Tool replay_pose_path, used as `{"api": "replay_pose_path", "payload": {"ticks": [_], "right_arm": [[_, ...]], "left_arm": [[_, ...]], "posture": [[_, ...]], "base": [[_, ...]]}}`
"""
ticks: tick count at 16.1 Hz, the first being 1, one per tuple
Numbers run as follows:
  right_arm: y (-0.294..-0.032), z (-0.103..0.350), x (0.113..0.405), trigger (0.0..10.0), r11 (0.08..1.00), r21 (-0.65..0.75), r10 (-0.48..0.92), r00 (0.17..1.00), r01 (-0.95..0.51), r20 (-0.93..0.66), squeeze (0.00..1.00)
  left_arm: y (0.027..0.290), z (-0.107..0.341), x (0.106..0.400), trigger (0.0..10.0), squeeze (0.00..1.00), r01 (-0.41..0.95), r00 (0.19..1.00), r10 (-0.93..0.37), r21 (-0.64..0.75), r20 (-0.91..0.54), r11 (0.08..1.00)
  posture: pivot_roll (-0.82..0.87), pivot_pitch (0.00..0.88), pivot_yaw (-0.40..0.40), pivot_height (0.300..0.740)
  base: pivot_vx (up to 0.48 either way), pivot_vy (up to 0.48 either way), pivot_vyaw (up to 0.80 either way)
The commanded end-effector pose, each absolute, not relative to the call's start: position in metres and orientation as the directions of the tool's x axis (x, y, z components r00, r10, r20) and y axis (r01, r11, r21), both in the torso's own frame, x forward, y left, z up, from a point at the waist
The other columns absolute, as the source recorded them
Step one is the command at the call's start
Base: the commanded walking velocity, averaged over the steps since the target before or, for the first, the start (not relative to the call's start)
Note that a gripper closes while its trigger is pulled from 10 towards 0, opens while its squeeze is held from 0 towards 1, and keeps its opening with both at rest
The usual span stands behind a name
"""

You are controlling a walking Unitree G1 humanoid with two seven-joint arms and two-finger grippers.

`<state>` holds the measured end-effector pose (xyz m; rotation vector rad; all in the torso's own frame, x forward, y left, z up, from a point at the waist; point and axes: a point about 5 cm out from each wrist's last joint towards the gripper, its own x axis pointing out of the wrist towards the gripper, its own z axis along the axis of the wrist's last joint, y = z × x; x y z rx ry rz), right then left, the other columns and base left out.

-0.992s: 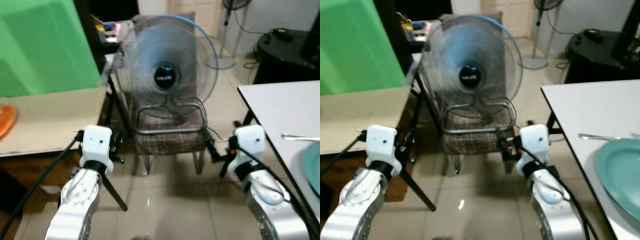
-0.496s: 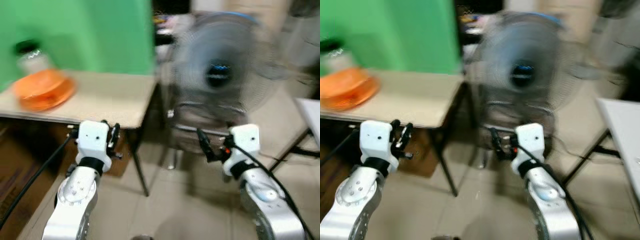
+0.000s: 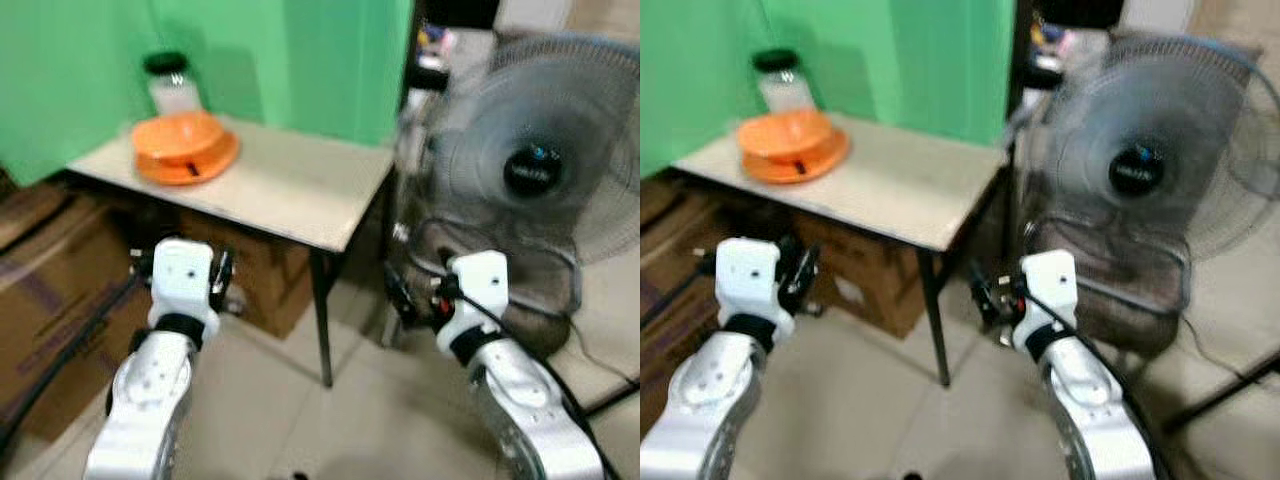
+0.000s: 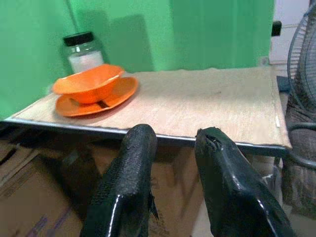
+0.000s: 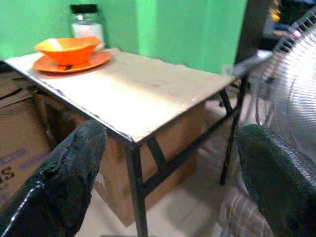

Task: Setting the table

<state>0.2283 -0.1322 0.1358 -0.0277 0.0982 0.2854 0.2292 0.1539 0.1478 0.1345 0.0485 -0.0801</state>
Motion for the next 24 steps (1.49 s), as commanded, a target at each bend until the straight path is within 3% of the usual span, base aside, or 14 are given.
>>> {"api": "replay_pose_path", "payload": {"ticks": [1,4,6,16,24], "right_arm": [[-0.131,0.140,0.229,10.0,0.957,-0.024,0.288,0.954,-0.291,-0.082,1.00],[-0.132,0.139,0.231,10.0,0.966,-0.049,0.250,0.965,-0.254,-0.085,1.00],[-0.128,0.137,0.230,10.0,0.953,-0.046,0.295,0.949,-0.301,-0.107,1.00],[-0.118,0.142,0.233,10.0,0.927,-0.042,0.368,0.926,-0.372,-0.086,1.00],[-0.113,0.149,0.237,10.0,0.925,-0.028,0.378,0.925,-0.379,-0.040,1.00]], "left_arm": [[0.154,0.151,0.228,10.0,0.00,0.092,0.995,-0.087,0.136,-0.042,0.986],[0.155,0.151,0.228,10.0,0.00,0.093,0.995,-0.088,0.126,-0.039,0.988],[0.155,0.152,0.228,10.0,0.00,0.098,0.995,-0.095,0.117,-0.035,0.988],[0.157,0.154,0.228,10.0,0.00,0.101,0.995,-0.098,0.112,-0.031,0.988],[0.165,0.158,0.232,10.0,0.00,0.105,0.994,-0.103,0.153,-0.020,0.983]], "posture": [[0.01,0.000,0.055,0.740],[0.01,0.000,0.054,0.740],[0.01,0.000,0.053,0.740],[0.02,0.000,0.049,0.740],[0.04,0.000,0.042,0.740]], "base": [[0.000,0.000,0.80],[0.180,0.000,0.00],[0.319,0.000,0.00],[0.354,0.000,0.76],[0.359,0.000,0.00]]}}
